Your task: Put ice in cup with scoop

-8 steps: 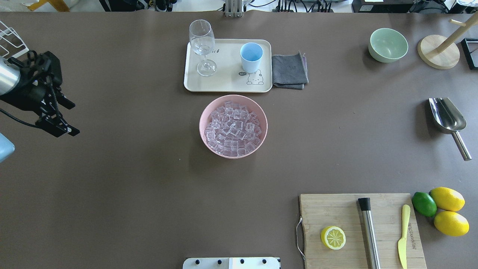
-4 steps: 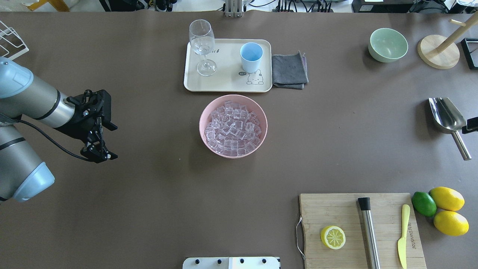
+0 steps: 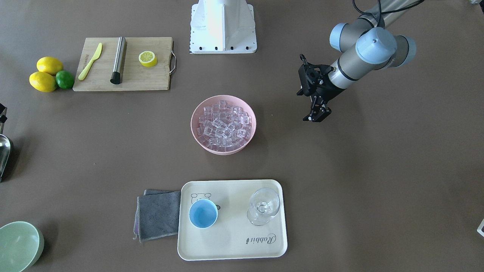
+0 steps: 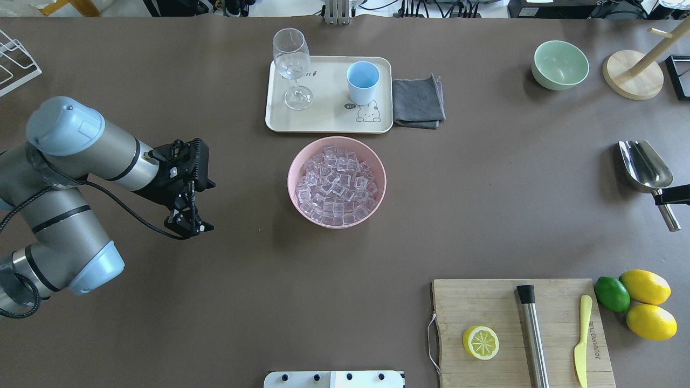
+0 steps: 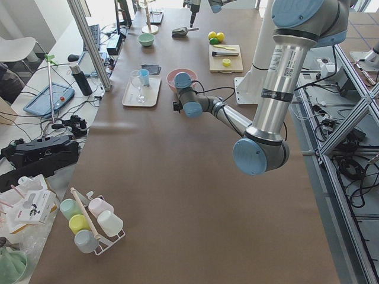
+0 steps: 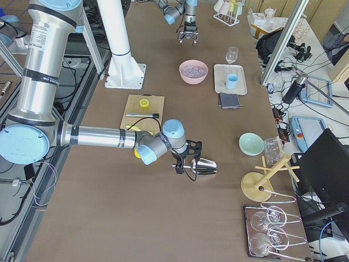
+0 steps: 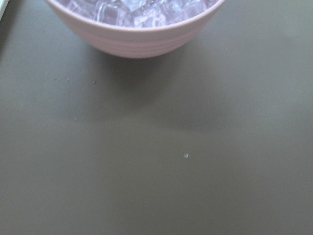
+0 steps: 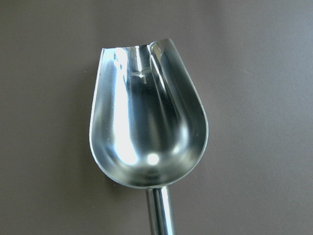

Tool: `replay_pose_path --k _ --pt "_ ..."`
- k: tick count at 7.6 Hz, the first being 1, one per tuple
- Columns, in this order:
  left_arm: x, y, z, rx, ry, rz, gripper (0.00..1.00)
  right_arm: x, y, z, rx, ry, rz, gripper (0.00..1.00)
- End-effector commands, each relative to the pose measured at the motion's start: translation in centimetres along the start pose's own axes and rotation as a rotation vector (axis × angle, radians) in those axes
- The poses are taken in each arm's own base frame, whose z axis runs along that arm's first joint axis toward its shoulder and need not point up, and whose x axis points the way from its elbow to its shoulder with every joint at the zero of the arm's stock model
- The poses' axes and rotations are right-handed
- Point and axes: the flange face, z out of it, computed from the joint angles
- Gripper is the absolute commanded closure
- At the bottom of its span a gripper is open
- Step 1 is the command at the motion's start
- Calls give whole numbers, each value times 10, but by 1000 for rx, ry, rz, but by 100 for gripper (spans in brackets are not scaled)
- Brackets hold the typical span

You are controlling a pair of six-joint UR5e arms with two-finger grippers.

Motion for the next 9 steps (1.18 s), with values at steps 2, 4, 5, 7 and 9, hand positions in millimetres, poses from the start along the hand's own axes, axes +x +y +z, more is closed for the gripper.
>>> replay_pose_path --k 2,4,5,7,9 --pt "23 -38 32 61 -64 105 1 -2 14 25 12 1 -64 1" --pt "15 -60 39 71 -74 171 1 -7 16 28 4 0 -74 16" --pt "11 -70 42 71 -74 171 1 -9 17 28 2 -3 -78 28" --pt "-1 -82 53 64 -69 175 1 -11 22 22 3 -8 -83 47" --pt "-13 -89 53 50 -76 253 1 -9 26 19 1 -6 -82 66"
